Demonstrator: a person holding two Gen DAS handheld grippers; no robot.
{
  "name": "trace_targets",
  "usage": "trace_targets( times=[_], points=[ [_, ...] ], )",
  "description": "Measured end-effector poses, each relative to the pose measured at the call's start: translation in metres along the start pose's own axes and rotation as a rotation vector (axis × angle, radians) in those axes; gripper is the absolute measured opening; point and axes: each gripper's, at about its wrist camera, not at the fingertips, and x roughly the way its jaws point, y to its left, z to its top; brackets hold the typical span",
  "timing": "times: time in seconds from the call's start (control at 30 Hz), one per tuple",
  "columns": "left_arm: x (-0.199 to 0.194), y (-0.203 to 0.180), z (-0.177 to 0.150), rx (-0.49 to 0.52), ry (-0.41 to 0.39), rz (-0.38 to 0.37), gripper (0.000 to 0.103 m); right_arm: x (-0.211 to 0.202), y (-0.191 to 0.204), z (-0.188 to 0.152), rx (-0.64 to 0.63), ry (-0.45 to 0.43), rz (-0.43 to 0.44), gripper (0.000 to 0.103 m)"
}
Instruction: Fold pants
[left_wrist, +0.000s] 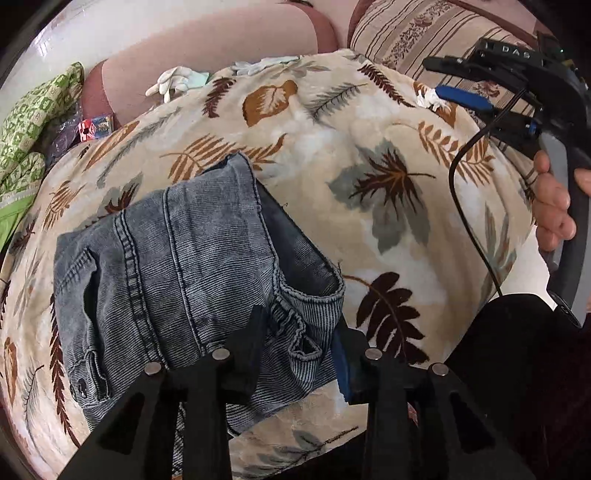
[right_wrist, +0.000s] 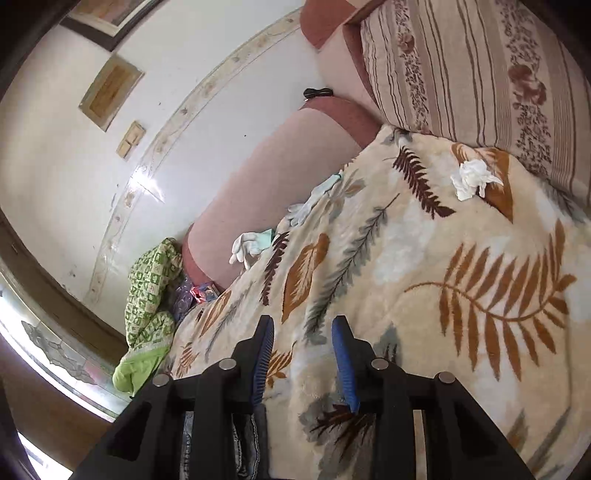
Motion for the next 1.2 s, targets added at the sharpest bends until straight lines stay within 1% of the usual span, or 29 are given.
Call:
trace_targets(
  times=[0.03, 0.07, 0.1, 0.13, 0.17, 0.2, 0.23, 0.27, 0.3, 0.4, 0.5, 0.53, 0.6, 0.67, 0.73, 0.8, 0.87, 0.9, 0.93, 0.97, 1.0, 1.13, 1.2],
  points=[
    [-0.013, 0.004, 0.001, -0.004, -0.033, -0.025, 0.038, -0.001, 0.000, 0.001, -0.001, 0.004, 0.014, 0.036],
    [-0.028, 0.012, 0.003, -0.014, -0.076, -0.051, 0.045, -0.002, 0.003, 0.000, -0.017, 0.002, 0.019, 0.036],
    [-0.045, 0.023, 0.006, -0.030, -0.122, -0.062, 0.057, -0.003, 0.008, -0.002, -0.036, -0.001, 0.023, 0.036],
    [-0.063, 0.035, 0.007, -0.051, -0.182, -0.055, 0.064, -0.002, 0.014, -0.004, -0.056, -0.003, 0.035, 0.037],
    [-0.078, 0.047, 0.007, -0.075, -0.239, -0.029, 0.073, 0.002, 0.023, -0.008, -0.073, 0.001, 0.052, 0.037],
    [-0.089, 0.060, 0.008, -0.097, -0.281, 0.011, 0.076, 0.005, 0.030, -0.011, -0.089, 0.012, 0.077, 0.037],
    [-0.098, 0.073, 0.008, -0.120, -0.309, 0.063, 0.076, 0.011, 0.039, -0.018, -0.105, 0.029, 0.099, 0.037],
    [-0.102, 0.086, 0.007, -0.145, -0.318, 0.110, 0.076, 0.016, 0.048, -0.024, -0.124, 0.051, 0.121, 0.037],
    [-0.103, 0.100, 0.005, -0.176, -0.311, 0.145, 0.076, 0.021, 0.057, -0.031, -0.149, 0.075, 0.140, 0.037],
    [-0.092, 0.140, -0.006, -0.264, -0.242, 0.219, 0.076, 0.033, 0.090, -0.056, -0.258, 0.135, 0.187, 0.037],
    [-0.071, 0.166, -0.016, -0.302, -0.181, 0.323, 0.076, 0.046, 0.118, -0.083, -0.360, 0.196, 0.229, 0.037],
    [-0.066, 0.171, -0.017, -0.301, -0.164, 0.336, 0.076, 0.052, 0.127, -0.090, -0.380, 0.220, 0.243, 0.037],
    [-0.055, 0.181, -0.011, -0.287, -0.143, 0.353, 0.076, 0.068, 0.141, -0.101, -0.402, 0.267, 0.264, 0.037],
    [-0.043, 0.190, 0.002, -0.280, -0.124, 0.378, 0.076, 0.084, 0.151, -0.108, -0.408, 0.306, 0.282, 0.037],
    [-0.030, 0.197, 0.015, -0.267, -0.111, 0.377, 0.076, 0.102, 0.155, -0.113, -0.395, 0.359, 0.296, 0.038],
    [-0.003, 0.206, 0.026, -0.281, -0.058, 0.397, 0.076, 0.126, 0.148, -0.118, -0.365, 0.424, 0.261, 0.057],
    [0.029, 0.211, 0.028, -0.274, 0.017, 0.386, 0.076, 0.152, 0.133, -0.127, -0.352, 0.466, 0.154, 0.060],
    [0.047, 0.212, 0.028, -0.271, 0.064, 0.383, 0.078, 0.165, 0.124, -0.131, -0.345, 0.506, 0.093, 0.060],
    [0.056, 0.215, 0.025, -0.294, 0.093, 0.383, 0.078, 0.173, 0.114, -0.134, -0.316, 0.537, 0.074, 0.060],
    [0.055, 0.217, 0.022, -0.329, 0.085, 0.374, 0.078, 0.174, 0.108, -0.133, -0.280, 0.539, 0.094, 0.060],
    [0.047, 0.216, 0.020, -0.339, 0.064, 0.367, 0.076, 0.168, 0.108, -0.131, -0.265, 0.524, 0.115, 0.060],
    [0.005, 0.212, 0.008, -0.346, -0.019, 0.341, 0.076, 0.127, 0.120, -0.124, -0.359, 0.440, 0.169, 0.060],
    [-0.016, 0.205, -0.003, -0.334, -0.052, 0.314, 0.076, 0.108, 0.123, -0.126, -0.378, 0.438, 0.214, 0.060]
  ],
)
